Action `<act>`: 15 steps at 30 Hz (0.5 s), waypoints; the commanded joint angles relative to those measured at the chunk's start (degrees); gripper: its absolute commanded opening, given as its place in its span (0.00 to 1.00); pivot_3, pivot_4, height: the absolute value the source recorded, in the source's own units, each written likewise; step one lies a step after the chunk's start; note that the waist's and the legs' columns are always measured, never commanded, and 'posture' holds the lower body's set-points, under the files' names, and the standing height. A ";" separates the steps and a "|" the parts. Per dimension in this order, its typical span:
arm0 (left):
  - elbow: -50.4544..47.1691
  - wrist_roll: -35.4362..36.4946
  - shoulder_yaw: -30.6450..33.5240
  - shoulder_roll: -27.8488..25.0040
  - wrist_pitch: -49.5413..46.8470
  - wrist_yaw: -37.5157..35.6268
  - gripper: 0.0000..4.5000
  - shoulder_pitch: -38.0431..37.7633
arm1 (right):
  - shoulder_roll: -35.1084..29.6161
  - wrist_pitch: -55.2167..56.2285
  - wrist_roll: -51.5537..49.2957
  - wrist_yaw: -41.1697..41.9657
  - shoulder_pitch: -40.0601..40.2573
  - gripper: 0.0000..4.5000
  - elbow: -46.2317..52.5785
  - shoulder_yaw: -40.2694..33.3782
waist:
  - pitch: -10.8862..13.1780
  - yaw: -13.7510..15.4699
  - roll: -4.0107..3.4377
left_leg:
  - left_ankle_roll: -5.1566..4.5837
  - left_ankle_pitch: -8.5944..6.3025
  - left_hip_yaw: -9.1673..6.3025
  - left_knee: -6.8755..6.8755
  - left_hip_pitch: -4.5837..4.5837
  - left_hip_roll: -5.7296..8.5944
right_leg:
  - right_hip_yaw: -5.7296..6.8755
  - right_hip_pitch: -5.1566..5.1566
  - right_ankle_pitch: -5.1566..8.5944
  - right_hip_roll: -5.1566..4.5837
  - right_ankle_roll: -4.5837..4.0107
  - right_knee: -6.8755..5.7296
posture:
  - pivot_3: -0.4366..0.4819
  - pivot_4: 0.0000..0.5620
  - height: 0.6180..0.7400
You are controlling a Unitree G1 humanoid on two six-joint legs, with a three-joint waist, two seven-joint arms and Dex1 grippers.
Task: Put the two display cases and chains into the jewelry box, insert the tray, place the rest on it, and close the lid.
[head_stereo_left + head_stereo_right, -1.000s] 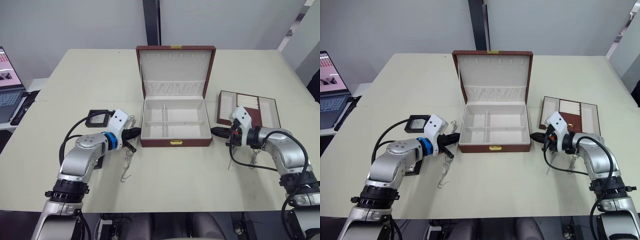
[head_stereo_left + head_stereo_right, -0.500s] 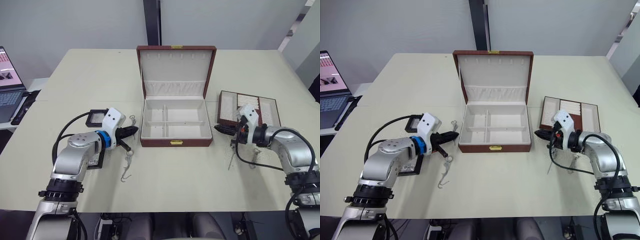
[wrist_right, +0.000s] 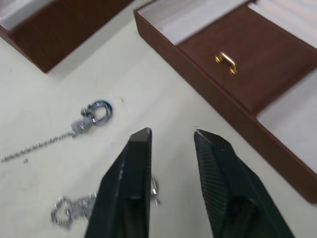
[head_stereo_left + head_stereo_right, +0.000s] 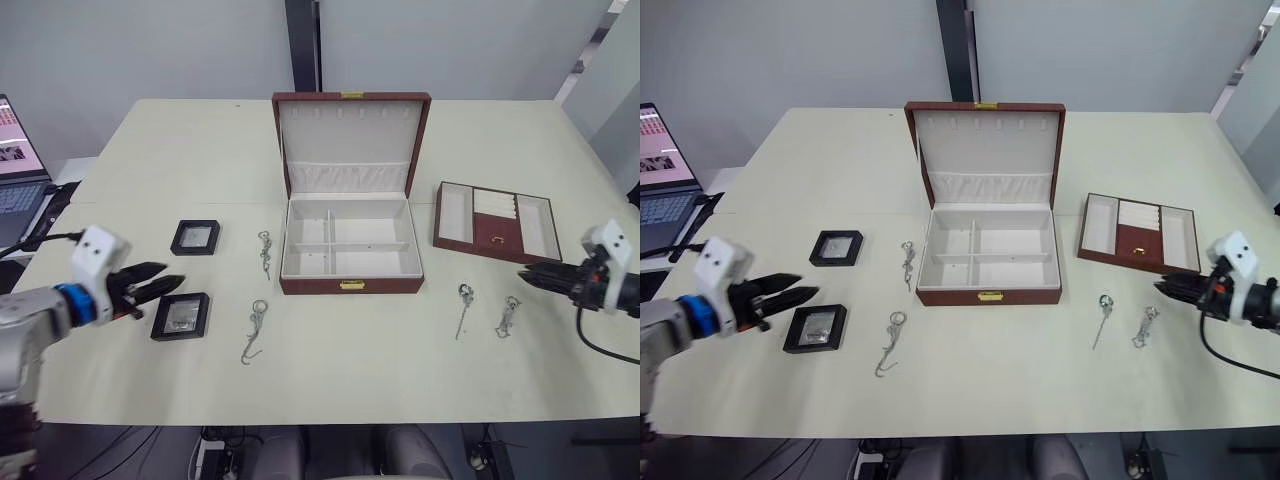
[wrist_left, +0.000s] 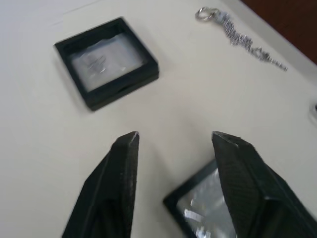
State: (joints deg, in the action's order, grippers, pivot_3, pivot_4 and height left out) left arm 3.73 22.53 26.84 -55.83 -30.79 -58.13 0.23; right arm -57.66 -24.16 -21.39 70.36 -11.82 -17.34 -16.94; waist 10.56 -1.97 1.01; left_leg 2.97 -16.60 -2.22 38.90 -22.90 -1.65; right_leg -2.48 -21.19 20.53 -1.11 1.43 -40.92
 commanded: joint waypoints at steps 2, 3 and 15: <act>3.59 -1.08 7.37 -4.04 4.17 -2.47 0.87 -4.73 | -3.15 4.17 0.26 3.38 1.98 0.64 -3.50 -1.98 | 0.00 -0.01 0.00 | 0.00 0.00 0.00 0.00 0.01 0.00 | 0.00 0.01 0.00 0.00 0.00 0.00 | 0.48 0.27 1.00; 4.18 -1.27 8.01 -4.47 4.64 -2.77 0.94 -5.71 | -3.43 4.89 0.50 3.59 2.17 0.71 -4.06 -1.75 | 0.00 -0.02 0.00 | 0.00 0.00 0.02 0.00 0.03 0.01 | -0.01 0.02 0.00 0.00 0.00 -0.01 | 0.48 0.27 1.00; 6.34 -2.83 10.15 -4.64 6.93 -2.00 1.00 -10.36 | -3.76 9.20 3.49 3.54 2.13 1.00 -6.57 -0.01 | 0.00 -0.03 -0.01 | -0.01 0.00 0.04 -0.01 0.03 0.00 | -0.02 0.01 0.00 0.00 0.00 -0.01 | 0.48 0.27 1.00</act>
State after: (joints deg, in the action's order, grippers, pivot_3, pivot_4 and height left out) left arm 9.87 19.96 34.31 -59.62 -25.02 -60.45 -9.84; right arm -59.83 -15.92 -18.06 73.68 -9.52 -23.87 -16.60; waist 10.56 -2.00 1.00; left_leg 2.97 -16.61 -2.19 38.89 -22.87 -1.66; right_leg -2.50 -21.19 20.53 -1.12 1.43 -40.93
